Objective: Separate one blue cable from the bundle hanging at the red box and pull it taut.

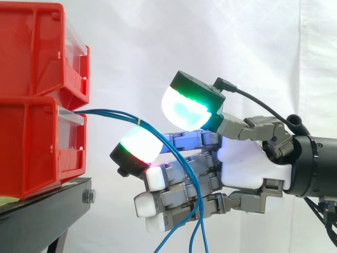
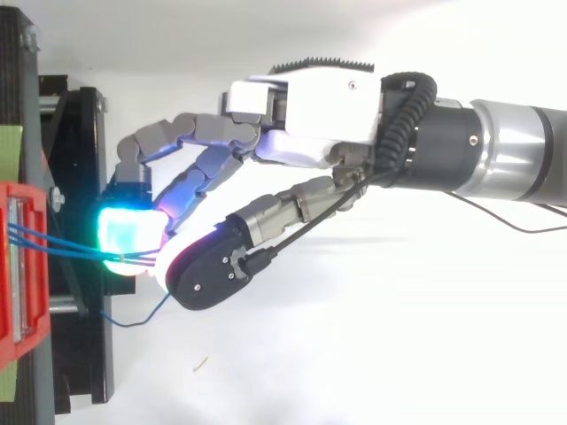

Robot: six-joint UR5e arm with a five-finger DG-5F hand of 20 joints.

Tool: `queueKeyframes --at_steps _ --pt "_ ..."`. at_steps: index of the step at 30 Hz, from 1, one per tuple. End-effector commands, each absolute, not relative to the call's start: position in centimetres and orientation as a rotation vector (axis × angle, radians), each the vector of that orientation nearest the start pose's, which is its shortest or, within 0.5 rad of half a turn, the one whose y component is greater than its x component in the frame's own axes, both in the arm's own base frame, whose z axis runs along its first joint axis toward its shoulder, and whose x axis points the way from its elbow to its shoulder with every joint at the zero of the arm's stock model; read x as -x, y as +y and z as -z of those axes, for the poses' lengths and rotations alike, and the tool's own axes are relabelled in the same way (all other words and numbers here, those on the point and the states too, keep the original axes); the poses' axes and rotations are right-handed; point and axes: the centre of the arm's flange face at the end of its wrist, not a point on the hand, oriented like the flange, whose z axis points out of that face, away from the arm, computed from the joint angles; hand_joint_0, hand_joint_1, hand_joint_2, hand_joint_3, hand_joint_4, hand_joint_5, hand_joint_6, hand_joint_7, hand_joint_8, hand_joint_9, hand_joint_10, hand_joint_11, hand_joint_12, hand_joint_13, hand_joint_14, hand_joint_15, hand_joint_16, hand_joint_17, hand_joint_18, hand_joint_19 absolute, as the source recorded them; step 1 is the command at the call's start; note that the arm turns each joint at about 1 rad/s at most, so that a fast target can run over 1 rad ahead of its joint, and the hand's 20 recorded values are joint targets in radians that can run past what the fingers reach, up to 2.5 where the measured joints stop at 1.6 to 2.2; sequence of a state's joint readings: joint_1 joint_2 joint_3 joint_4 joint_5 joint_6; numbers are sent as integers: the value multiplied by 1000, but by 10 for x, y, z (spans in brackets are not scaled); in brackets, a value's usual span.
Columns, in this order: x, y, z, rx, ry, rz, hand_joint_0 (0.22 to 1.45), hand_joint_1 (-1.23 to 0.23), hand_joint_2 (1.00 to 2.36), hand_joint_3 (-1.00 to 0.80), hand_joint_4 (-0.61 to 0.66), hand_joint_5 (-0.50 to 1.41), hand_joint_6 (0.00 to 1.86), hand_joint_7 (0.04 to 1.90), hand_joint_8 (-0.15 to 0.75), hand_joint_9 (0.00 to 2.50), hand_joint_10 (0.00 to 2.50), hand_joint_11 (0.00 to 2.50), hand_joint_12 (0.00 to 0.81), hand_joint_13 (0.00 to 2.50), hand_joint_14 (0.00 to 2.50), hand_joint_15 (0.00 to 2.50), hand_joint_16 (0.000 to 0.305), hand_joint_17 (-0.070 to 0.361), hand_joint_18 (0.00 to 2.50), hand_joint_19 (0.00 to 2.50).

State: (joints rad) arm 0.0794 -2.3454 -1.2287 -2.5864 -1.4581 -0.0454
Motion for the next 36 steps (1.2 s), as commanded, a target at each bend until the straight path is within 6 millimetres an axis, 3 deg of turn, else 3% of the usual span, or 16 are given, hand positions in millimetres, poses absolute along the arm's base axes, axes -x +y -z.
queueKeyframes --at_steps 1,10,13,20,28,32,36 --pt "-773 -82 -215 -1115 1109 -1212 635 -655 1002 -470 233 -163 701 1159 326 845 19 567 325 853 15 390 33 75 692 279" --pt "-773 -80 -213 -1126 1109 -1207 687 -766 1016 -206 179 -197 797 1088 319 846 21 635 331 888 16 437 35 79 755 306" --pt "-772 -80 -212 -1129 1112 -1204 691 -786 1015 -234 169 -204 815 1078 313 855 19 666 331 898 19 441 35 79 770 321" --pt "-772 -80 -213 -1129 1112 -1204 656 -786 1001 -482 151 -194 846 1117 326 932 22 709 331 930 19 460 35 78 800 339" --pt "-772 -80 -211 -1134 1117 -1203 636 -739 1000 -500 112 -171 839 1168 332 1004 24 736 334 957 19 460 35 78 819 362" --pt "-772 -79 -212 -1132 1116 -1205 618 -758 1014 -258 49 -171 841 1221 331 997 24 743 335 959 18 477 36 80 828 384" --pt "-771 -80 -212 -1134 1117 -1203 631 -761 1013 -197 94 -182 841 1189 343 964 22 725 358 953 19 468 40 90 863 379"
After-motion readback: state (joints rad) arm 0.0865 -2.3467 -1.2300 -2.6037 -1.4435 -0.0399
